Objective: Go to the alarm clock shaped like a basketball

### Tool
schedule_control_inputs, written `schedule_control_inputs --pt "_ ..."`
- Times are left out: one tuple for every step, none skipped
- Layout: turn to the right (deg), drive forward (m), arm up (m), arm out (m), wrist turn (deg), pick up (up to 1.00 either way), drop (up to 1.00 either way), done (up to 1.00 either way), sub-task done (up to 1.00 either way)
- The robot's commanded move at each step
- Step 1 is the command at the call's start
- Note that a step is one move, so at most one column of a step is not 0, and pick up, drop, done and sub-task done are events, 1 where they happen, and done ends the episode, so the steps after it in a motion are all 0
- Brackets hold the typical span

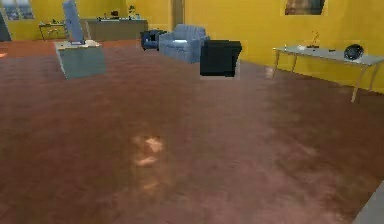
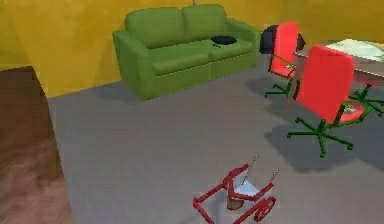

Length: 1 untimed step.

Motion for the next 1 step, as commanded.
schedule_control_inputs --pt "-45.0 0.00 0.00 0.00 0.0 0.00 0.00 0.00 0.00"
